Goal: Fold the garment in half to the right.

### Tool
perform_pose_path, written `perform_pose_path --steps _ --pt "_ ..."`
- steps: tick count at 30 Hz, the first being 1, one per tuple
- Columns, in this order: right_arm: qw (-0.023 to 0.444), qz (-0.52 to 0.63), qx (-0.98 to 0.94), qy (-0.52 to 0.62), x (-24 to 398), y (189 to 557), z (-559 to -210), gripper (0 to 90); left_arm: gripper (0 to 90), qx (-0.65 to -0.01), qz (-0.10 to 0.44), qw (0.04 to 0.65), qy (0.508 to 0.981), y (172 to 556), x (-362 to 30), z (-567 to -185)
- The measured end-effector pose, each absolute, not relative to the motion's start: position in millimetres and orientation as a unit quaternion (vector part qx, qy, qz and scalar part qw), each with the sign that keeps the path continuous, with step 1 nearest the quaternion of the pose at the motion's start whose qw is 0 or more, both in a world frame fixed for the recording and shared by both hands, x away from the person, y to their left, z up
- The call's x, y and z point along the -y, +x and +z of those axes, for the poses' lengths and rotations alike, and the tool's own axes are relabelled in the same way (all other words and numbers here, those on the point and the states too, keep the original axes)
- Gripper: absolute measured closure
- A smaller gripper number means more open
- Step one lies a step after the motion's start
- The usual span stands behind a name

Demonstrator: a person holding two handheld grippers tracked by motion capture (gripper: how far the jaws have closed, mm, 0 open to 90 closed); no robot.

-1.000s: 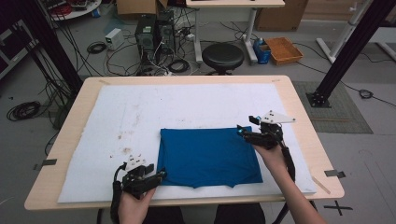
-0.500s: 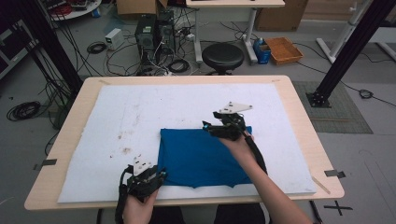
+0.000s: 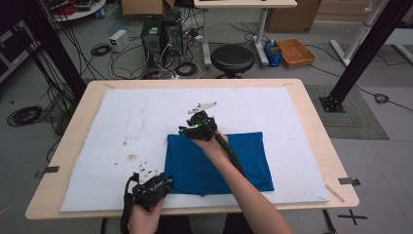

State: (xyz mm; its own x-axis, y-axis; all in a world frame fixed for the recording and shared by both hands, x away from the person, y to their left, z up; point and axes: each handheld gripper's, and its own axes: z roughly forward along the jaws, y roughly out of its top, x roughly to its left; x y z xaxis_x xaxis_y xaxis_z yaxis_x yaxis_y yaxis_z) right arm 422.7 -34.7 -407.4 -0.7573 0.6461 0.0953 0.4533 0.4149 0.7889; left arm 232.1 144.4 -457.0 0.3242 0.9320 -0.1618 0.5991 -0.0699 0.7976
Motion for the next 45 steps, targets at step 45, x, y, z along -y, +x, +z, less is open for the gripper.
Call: perform_pose_path --steps 45 --pt "0.060 0.459 -0.838 0.290 87.7 429.9 -363.3 87.7 85.4 -0.454 0.145 0.513 0.714 237.5 -80.6 -405.6"
